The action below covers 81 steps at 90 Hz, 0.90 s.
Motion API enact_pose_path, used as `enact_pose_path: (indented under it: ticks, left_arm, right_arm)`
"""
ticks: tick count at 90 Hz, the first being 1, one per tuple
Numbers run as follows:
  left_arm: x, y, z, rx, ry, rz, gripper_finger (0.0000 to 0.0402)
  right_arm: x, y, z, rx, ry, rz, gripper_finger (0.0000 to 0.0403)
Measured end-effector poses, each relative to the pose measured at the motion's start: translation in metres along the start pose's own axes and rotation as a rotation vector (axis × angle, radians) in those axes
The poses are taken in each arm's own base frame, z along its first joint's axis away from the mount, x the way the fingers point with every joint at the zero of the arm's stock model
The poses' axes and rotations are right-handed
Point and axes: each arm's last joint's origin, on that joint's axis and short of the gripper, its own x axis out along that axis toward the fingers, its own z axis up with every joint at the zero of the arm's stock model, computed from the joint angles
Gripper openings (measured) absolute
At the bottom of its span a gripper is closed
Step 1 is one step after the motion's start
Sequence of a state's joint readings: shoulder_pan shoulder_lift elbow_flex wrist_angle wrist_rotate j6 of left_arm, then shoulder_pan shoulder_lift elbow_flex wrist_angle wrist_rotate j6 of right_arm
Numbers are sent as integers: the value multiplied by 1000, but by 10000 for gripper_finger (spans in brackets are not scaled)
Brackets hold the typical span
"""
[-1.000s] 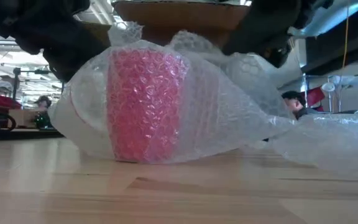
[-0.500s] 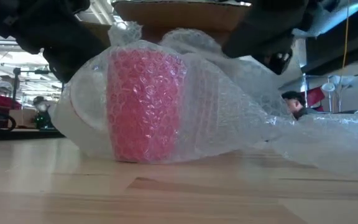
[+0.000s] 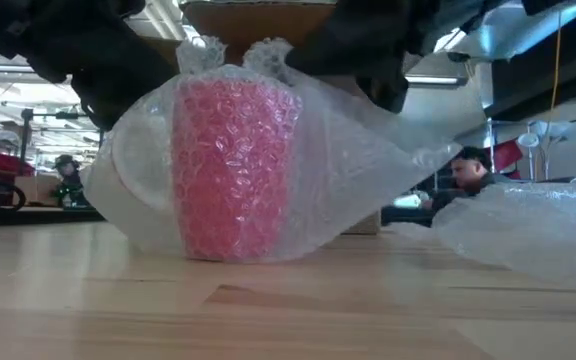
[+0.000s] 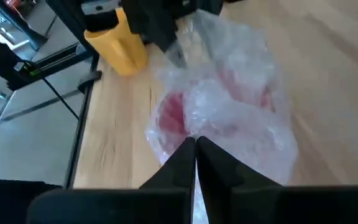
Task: Wrap mug
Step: Wrap the red mug with bubble wrap
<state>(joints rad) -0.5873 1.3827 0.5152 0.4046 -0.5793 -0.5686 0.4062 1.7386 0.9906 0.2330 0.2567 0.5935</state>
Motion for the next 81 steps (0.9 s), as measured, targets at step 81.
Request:
enact_pose_path:
  ticks: [81]
  left_arm:
    - [0, -1, 0, 8, 10, -25, 117]
  right_arm:
    - [63, 21, 71, -130, 419, 4, 0]
